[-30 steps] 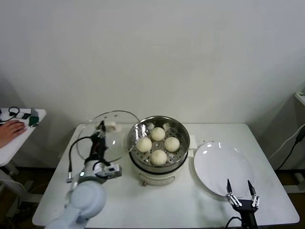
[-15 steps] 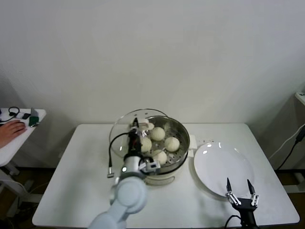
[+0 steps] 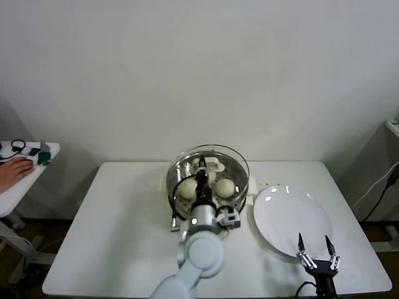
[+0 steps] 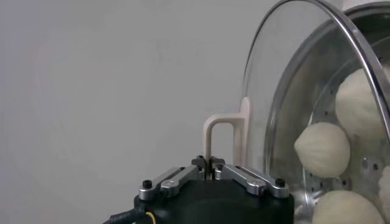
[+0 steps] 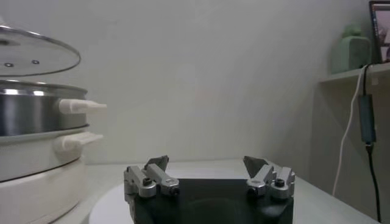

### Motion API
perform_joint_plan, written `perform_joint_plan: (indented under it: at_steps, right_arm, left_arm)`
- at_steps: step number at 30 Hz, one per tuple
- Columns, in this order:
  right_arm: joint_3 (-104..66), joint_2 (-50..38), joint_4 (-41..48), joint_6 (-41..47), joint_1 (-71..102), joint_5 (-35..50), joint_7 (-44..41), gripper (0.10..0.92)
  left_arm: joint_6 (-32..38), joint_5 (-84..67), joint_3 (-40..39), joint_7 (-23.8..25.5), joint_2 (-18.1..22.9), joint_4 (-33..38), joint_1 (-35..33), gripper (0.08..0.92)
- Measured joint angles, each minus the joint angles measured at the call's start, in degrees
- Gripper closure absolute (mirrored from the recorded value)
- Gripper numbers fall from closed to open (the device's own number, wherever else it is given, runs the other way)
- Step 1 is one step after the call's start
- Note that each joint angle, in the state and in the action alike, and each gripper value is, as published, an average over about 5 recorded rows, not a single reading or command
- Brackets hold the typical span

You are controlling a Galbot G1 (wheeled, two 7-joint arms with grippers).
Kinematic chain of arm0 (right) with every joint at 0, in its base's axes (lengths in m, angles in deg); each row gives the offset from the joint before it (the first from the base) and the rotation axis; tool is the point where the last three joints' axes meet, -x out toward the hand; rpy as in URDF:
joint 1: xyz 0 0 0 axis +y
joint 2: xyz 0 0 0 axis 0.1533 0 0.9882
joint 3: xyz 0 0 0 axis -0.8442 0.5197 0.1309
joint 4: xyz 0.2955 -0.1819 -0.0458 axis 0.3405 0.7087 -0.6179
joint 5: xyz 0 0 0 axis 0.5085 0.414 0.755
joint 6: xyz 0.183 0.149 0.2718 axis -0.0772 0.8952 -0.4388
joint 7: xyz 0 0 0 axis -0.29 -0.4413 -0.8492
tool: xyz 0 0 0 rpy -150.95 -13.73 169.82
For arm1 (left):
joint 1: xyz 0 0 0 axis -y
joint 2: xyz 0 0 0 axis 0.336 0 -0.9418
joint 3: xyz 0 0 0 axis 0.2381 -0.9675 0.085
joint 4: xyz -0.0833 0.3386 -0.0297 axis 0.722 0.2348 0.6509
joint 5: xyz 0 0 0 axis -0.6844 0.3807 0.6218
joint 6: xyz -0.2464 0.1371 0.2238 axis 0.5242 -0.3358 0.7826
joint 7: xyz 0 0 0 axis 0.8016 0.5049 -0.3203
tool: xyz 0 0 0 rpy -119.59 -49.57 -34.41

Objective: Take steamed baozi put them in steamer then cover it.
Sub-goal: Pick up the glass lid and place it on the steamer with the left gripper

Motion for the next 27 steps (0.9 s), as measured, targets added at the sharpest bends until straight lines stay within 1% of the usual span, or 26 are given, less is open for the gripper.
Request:
perform_joint_plan:
  at_steps: [10, 27]
  right_arm:
    - [0.2, -0.1, 0.6, -0.7, -0.1, 0.1, 0.2, 0.203]
    - [0.2, -0.1, 1.1, -1.5, 0.1, 0.1, 0.5, 0.203]
  left_arm:
    - [0.0, 2.5, 0.4, -1.8, 2.3, -4.6, -0.5, 0.864]
    - [0.0, 2.8, 0.9, -5.5, 2.4, -8.4, -0.7, 0.864]
